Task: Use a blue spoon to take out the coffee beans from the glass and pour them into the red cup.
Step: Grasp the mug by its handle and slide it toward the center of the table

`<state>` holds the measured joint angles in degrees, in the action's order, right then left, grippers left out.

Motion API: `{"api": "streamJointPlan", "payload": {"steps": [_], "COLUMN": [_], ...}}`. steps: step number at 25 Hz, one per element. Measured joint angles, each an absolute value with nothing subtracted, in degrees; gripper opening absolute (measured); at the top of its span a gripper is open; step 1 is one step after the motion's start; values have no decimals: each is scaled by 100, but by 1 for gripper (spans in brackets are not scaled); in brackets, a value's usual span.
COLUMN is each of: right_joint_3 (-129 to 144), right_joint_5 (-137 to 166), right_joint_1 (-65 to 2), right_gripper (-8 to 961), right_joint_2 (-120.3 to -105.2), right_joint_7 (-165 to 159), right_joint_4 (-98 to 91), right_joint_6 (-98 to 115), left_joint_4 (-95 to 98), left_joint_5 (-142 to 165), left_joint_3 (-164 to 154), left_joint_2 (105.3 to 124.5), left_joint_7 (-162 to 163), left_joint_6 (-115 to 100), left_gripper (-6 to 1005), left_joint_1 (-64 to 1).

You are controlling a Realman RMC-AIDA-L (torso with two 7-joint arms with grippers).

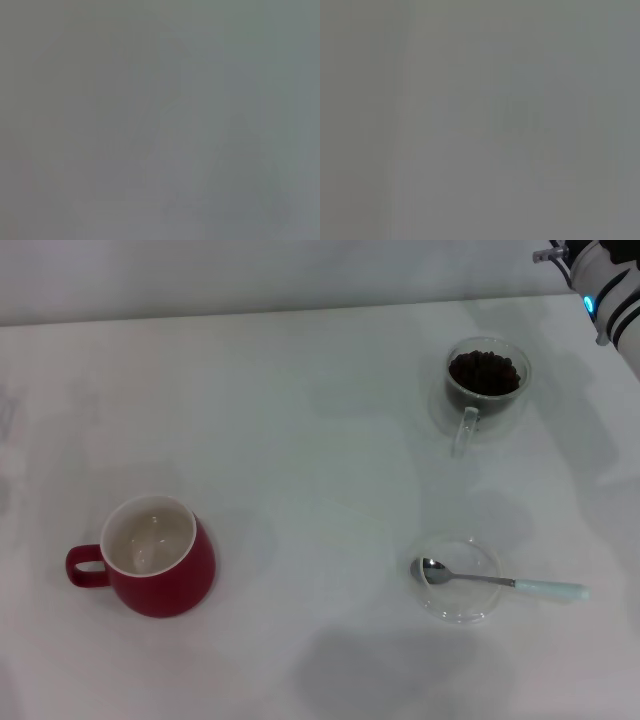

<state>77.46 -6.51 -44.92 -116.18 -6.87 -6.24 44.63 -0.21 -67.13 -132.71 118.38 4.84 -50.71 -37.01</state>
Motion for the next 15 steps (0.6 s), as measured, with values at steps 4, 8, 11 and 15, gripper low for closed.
{"api": "streamJointPlan", "payload": {"steps": [4, 8, 11, 15], "right_joint_3": [7791, 7793, 7795, 7803], "right_joint_5": [-662, -662, -662, -664], "right_joint_1": [-4492, -4427, -4300, -4027], "right_gripper": [868, 869, 869, 869], "right_joint_2": [-11619, -11619, -11619, -11619], "right_joint_7": [-652, -649, -649, -694], "right_joint_4": [-618, -607, -596, -622], "right_joint_6": [4433, 4430, 4509, 4722], "left_joint_4": [-29, -3, 141, 578], "left_joint_5": [-6778, -6862, -6830, -6793], "left_joint_3": [-13271, -13288, -13319, -13340], "left_joint_2": [11825, 11870, 11894, 11915], "left_joint_7": [483, 480, 468, 463], "left_joint_6": [-4970, -4987, -5142, -5689], "left_gripper": [876, 876, 875, 874], "left_joint_1": [-3678, -3574, -3406, -2959]}}
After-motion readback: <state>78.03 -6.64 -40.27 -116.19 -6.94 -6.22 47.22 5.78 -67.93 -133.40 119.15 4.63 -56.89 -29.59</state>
